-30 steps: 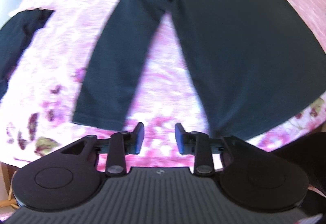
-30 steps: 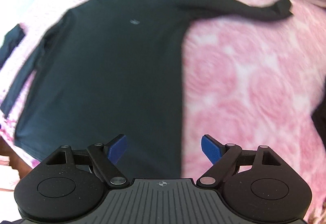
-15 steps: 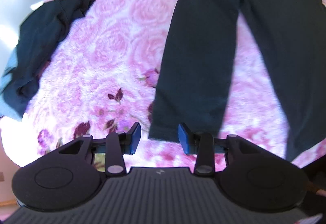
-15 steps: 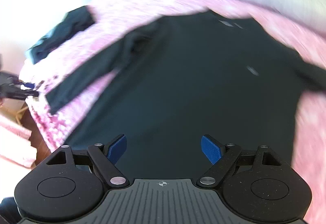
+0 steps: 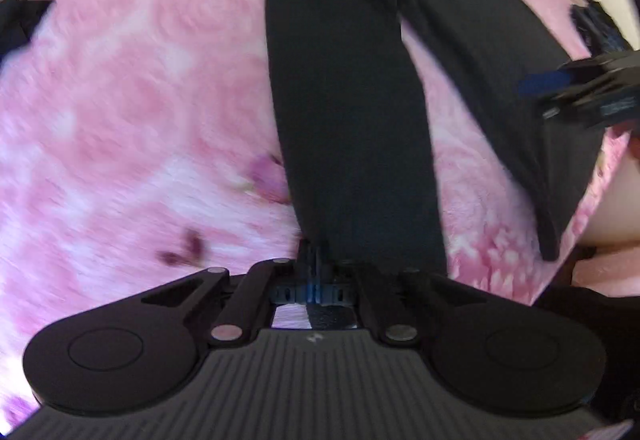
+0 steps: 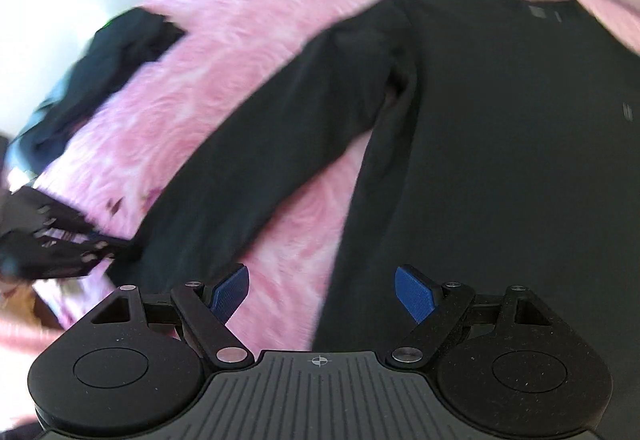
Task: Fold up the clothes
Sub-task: 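Grasp a shirt sleeve with the left gripper, pull it outward, release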
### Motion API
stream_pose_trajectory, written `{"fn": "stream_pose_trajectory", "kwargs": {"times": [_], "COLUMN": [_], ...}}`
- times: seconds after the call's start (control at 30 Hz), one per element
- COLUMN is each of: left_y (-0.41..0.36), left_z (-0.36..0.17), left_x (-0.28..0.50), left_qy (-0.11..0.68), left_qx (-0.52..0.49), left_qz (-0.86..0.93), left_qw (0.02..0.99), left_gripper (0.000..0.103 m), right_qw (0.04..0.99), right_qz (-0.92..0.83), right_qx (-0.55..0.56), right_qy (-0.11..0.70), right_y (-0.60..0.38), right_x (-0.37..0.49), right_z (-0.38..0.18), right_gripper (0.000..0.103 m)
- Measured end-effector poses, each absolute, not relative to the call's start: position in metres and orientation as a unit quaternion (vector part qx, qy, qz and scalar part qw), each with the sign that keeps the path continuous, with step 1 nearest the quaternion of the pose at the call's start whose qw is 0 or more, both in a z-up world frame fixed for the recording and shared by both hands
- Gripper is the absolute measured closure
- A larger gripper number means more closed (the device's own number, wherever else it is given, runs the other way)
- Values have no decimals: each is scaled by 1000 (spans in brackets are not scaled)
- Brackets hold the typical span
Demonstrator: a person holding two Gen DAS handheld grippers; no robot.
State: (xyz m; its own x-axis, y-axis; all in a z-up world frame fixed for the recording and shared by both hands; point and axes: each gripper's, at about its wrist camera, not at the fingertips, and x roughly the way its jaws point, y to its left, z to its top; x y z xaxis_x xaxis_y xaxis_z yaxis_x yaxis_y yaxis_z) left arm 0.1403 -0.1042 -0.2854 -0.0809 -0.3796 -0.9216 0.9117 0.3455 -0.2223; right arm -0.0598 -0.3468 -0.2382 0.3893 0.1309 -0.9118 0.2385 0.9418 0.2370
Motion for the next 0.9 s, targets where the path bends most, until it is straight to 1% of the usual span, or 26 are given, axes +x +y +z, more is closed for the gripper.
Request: {"fn": "stream_pose_trajectory", "kwargs": {"times": [0.13, 0.27, 0.37, 0.5, 0.57, 0.67, 0.77, 0.9], "left_y": [-72, -51, -36, -37, -46, -52, -56, -87], "left_z": [-262, -250, -238, -244, -254, -261, -251, -235], "left_x": [184, 215, 257, 304, 311, 308, 298, 275], "left_qy": [523, 513, 497, 488, 482, 476, 460, 457], "left_qx": [224, 238, 250, 281, 317, 355, 358, 342], "left_qz": [-517, -518, -509, -486, -465, -436, -428, -431], "left_qw": [639, 642, 657, 668, 672, 676, 690, 699], "left_gripper": [103, 103, 103, 102, 102, 96, 88, 86], "right_qw": [793, 768, 765, 769, 770, 776, 785, 795], "right_qz": [-36, -33, -21, -20, -23, -38, -69, -133], "right_qx": [206, 235, 237, 237, 243, 241, 240, 230], "right_qy": [572, 595, 598, 594, 590, 582, 567, 546], "right_y": [-319, -292, -274, -263, -265, -275, -299, -351], "right_x": [-43, -34, -30, -25, -24, -26, -35, -64], "right_z": [-251, -266, -270, -271, -269, -261, -247, -228], "right_gripper": [19, 19, 19, 19, 19, 19, 19, 19]}}
